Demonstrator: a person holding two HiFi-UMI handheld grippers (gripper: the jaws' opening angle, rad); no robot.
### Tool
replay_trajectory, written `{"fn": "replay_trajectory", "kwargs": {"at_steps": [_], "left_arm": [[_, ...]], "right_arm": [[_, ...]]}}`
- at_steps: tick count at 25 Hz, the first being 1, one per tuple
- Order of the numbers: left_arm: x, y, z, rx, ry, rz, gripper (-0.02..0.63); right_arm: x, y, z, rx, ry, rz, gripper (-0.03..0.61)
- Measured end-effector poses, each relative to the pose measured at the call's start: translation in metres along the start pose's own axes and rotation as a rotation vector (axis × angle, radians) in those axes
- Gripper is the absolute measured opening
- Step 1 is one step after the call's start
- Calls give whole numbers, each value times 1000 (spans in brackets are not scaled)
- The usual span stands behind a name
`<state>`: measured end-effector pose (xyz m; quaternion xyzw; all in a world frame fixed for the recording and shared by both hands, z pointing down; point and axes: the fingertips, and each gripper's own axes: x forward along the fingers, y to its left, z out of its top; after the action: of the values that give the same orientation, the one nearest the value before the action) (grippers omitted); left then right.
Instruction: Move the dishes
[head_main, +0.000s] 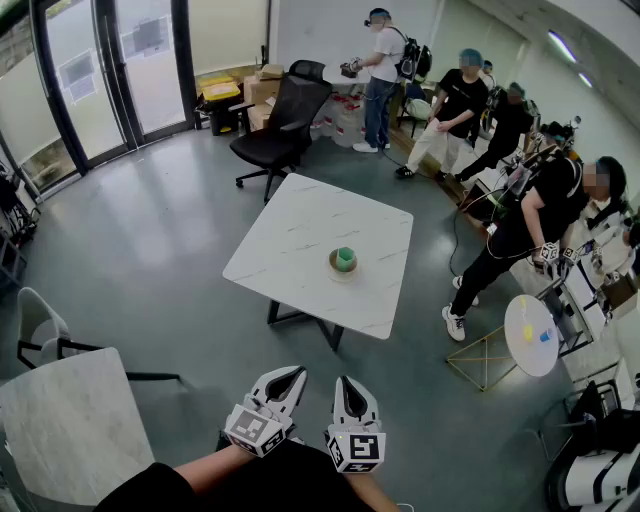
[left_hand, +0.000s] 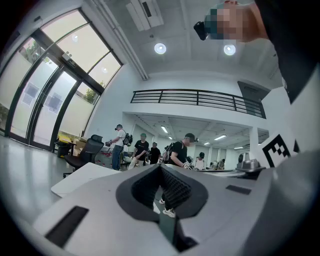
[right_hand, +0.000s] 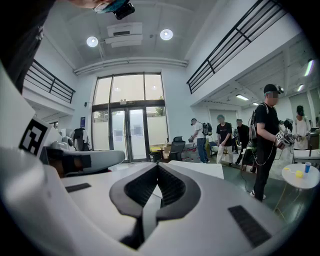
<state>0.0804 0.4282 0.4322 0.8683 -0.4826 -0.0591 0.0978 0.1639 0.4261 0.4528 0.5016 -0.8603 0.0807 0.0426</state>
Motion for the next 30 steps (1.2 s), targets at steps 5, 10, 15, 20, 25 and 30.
{"fn": "replay_trajectory", "kwargs": {"at_steps": [5,10,15,20,25,30], "left_arm": [[12,-13,6,-5,-32,-28,15],[24,-13,-2,7,7,-40,15],[45,12,-12,-6,30,-46,15],[67,56,-19,-44,47,-62,15],[109,116,-21,-81,90,-93,15],[154,174,3,-80,77,-129,15]], "right_arm": [[-3,-6,-2,-8,-1,10,17],[3,-15,-9,51,0,24,17],[33,-29,-31,93,81,14,17],[88,-37,-26,92,114,-3,17],[181,-40,-9,77,117,-14,18],[258,-50,7,61,153,-78,18]]}}
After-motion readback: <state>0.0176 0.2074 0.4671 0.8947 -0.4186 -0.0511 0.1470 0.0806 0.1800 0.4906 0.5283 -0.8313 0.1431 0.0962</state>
